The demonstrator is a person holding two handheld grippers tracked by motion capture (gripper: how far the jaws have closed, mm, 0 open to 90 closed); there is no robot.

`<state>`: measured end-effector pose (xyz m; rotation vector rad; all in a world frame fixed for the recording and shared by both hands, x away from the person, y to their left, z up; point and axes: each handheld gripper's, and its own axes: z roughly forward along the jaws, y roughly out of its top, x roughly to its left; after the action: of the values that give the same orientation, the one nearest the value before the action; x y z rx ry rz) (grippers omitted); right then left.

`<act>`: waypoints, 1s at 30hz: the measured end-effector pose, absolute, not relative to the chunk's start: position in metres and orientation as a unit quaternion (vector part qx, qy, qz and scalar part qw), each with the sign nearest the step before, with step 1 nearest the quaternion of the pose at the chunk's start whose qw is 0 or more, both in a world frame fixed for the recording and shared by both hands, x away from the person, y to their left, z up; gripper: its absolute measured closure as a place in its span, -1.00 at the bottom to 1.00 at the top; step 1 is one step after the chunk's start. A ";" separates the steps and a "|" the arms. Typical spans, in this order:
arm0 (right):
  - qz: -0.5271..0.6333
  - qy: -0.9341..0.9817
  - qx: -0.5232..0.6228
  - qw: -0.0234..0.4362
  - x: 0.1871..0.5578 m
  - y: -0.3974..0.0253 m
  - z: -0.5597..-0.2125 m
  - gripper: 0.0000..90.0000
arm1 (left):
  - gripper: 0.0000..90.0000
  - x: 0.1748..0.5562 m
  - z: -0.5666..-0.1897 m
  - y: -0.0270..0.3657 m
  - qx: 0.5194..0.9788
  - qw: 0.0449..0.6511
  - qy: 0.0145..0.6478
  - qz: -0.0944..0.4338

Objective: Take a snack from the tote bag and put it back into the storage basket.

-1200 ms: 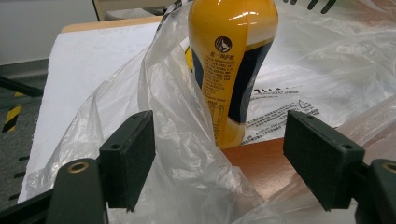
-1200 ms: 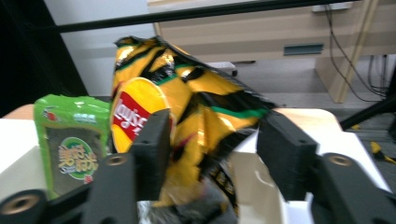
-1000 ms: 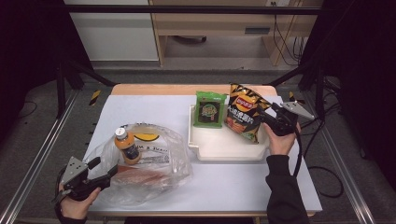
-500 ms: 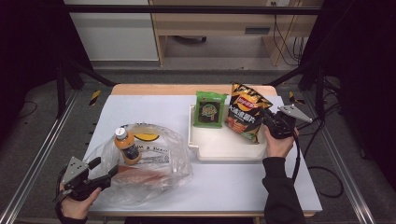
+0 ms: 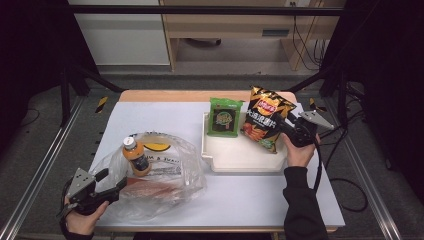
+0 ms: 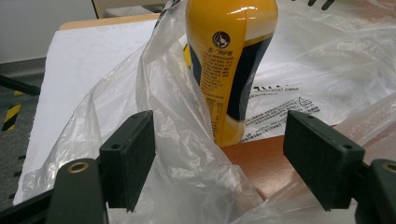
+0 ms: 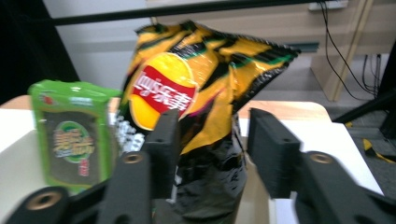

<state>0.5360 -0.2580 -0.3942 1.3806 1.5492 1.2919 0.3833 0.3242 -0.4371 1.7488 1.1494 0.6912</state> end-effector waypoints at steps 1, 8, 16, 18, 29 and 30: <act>0.498 0.597 0.527 0.342 0.533 -0.257 -0.392 0.09 | -0.45 0.383 -0.437 0.324 0.708 0.451 0.465 0.280; 0.492 0.614 0.514 0.342 0.507 -0.249 -0.386 0.28 | -0.45 0.383 -0.437 0.324 0.708 0.451 0.465 0.281; 0.456 0.647 0.524 0.315 0.517 -0.236 -0.405 0.98 | -0.45 0.384 -0.438 0.324 0.708 0.450 0.466 0.280; 0.440 0.650 0.529 0.322 0.525 -0.232 -0.408 0.99 | -0.45 0.383 -0.438 0.324 0.708 0.450 0.467 0.280; 0.406 0.645 0.557 0.331 0.543 -0.234 -0.416 0.95 | -0.45 0.384 -0.438 0.324 0.708 0.450 0.466 0.279; 0.405 0.647 0.555 0.332 0.544 -0.233 -0.417 0.93 | -0.45 0.384 -0.438 0.324 0.709 0.450 0.466 0.279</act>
<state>0.5438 -0.2333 -0.4166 1.4496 1.6906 1.0577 0.3838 0.3243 -0.4383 1.7519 1.1526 0.6886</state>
